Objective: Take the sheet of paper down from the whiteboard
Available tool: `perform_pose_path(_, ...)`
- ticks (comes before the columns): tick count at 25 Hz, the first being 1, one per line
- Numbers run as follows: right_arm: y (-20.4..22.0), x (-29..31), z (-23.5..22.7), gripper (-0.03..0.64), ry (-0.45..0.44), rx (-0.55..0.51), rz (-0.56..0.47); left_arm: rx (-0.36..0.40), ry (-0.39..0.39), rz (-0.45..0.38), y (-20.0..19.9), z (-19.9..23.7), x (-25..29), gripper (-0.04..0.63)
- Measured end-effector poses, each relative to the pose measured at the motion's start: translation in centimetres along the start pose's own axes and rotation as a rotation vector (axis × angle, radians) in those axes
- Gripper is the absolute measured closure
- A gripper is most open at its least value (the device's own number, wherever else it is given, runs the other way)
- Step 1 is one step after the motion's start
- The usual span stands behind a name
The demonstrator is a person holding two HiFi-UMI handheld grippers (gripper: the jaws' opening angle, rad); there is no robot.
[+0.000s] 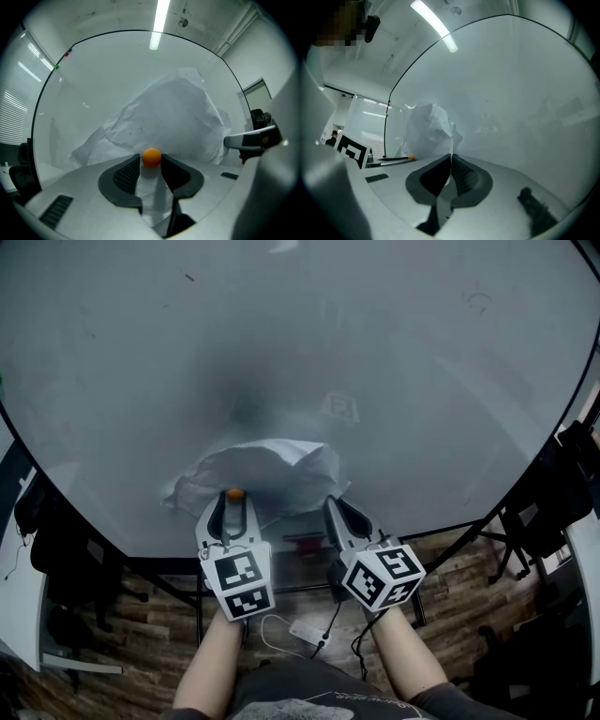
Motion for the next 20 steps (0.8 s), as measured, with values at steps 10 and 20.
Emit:
perform_pose_path(10, 0.6, -0.3, -0.1, 0.595, -0.027, 0.015, 0.022, -0.024, 0.066, -0.002, 0.4, 0.6, -0.3, 0.471)
perform_pose_path(20, 2.5, -3.0, -2.0, 0.595, -0.006, 0.037, 0.091, -0.080, 0.073, 0.083, 4.5, -1.6, -3.9, 0.471)
Point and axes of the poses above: the fingertips, and each gripper's own axes: x forward along the fingers, z to its left, y out of its underside, the point moved 5 cm from there along -x, backward along the fingers, and after that the axes turned 13 degrees about y, right-handed, at the moved point
